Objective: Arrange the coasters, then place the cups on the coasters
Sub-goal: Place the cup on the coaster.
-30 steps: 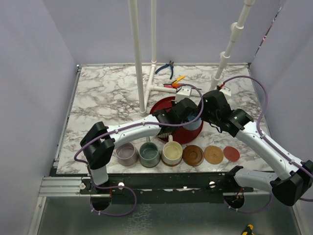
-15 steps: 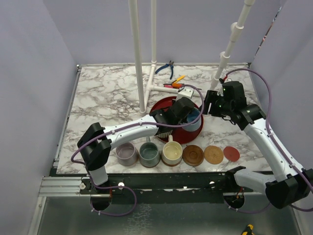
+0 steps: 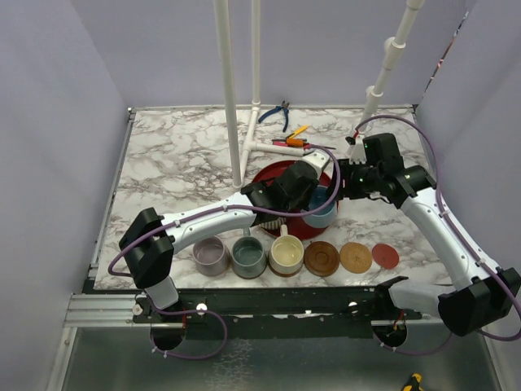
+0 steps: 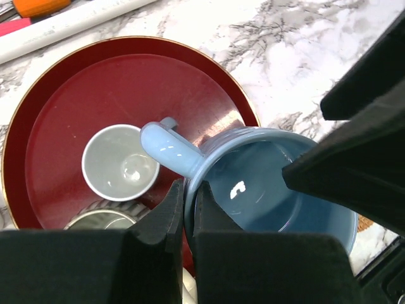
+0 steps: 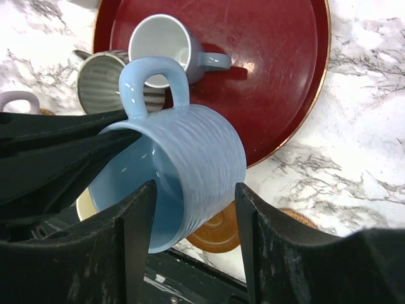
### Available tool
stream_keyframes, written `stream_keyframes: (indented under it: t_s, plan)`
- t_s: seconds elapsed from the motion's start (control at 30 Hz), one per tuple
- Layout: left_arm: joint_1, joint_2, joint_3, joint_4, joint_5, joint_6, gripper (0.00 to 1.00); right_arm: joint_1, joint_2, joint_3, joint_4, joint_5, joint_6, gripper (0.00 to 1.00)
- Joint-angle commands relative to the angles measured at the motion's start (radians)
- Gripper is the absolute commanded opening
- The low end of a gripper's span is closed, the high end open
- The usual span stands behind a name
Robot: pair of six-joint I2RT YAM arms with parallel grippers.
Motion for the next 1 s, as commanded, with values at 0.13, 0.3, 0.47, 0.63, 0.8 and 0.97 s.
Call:
stream_keyframes:
  t_s: [0.13, 0.3, 0.47, 0.63, 0.8, 0.97]
  plan:
    - [0.0, -0.047, 0.053, 0.092, 0.115, 0.044, 0.0, 0.113, 0.064, 0.018, -0.063, 0.179, -0.016, 0.41]
    - [0.0, -0.051, 0.054, 0.09, 0.107, 0.049, 0.0, 0.15, 0.082, 0.026, -0.052, 0.267, 0.005, 0.22]
    - [0.0, -0.061, 0.044, 0.09, 0.085, 0.046, 0.0, 0.159, 0.063, 0.024, -0.056, 0.318, 0.039, 0.01]
    - [0.013, -0.109, 0.011, 0.091, 0.054, 0.037, 0.28, 0.159, 0.029, 0.017, -0.111, 0.401, 0.09, 0.0]
    - [0.051, -0.205, -0.064, 0.09, 0.072, 0.036, 0.76, 0.16, -0.005, 0.008, -0.196, 0.437, 0.142, 0.01]
    - [0.154, -0.323, -0.14, 0.07, 0.147, 0.019, 0.94, 0.171, -0.035, -0.03, -0.277, 0.441, 0.203, 0.01]
